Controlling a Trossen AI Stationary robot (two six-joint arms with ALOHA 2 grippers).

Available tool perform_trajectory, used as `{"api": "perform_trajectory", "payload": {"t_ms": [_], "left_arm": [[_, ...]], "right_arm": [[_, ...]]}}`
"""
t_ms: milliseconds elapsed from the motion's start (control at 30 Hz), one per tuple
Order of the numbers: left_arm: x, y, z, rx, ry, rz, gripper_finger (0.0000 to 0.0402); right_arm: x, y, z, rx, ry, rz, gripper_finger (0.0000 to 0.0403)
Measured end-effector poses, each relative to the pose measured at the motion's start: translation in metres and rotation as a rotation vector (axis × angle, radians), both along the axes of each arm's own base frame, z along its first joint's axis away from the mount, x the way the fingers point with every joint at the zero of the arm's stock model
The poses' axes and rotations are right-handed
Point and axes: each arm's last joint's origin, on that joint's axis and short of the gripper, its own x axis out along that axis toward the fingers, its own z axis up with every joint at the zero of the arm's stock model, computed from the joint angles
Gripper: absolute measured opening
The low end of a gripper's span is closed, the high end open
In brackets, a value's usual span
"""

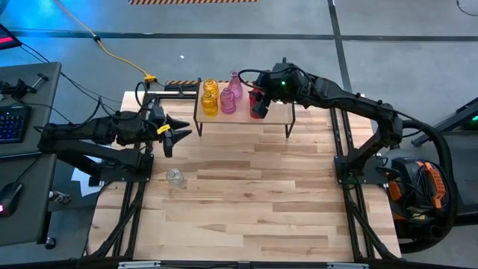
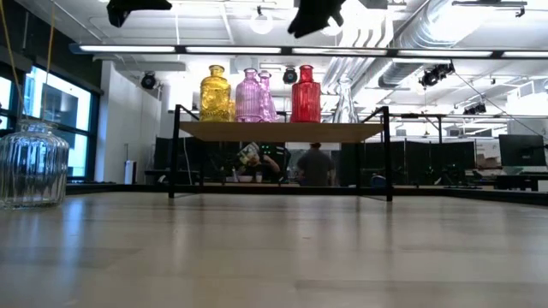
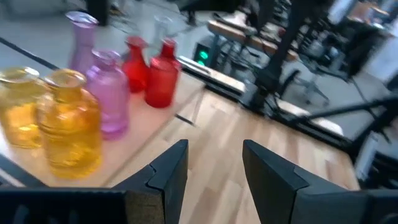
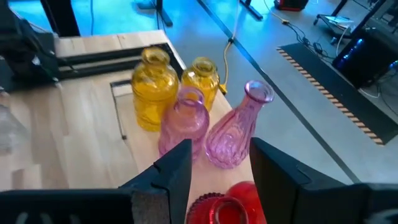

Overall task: Sort vases onto shelf
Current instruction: Put the transparent vase on the shelf

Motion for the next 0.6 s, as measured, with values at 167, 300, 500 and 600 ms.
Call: {"api": "perform_trajectory", "payload": {"t_ms": [167, 300, 500, 600], "left_arm": [[-0.001, -0.004, -0.007, -0.077, 0.060, -0.120, 0.0145], [-0.004, -0.010, -0.014, -0.225, 0.139, -0.283, 0.0145], [-0.010, -0.019, -0.025, -0.433, 0.273, -0.445, 0.0145], [-0.017, -0.022, -0.033, -0.473, 0.383, -0.439, 0.0145]], "right_arm": [[-0.001, 0.010, 0.010, 0.023, -0.014, 0.004, 0.0140], [-0.002, 0.018, 0.015, 0.055, -0.016, 0.005, 0.0140], [-0.001, 0.033, 0.015, 0.124, -0.024, 0.008, 0.0140], [0.001, 0.042, 0.014, 0.164, -0.035, 0.008, 0.0140]]}}
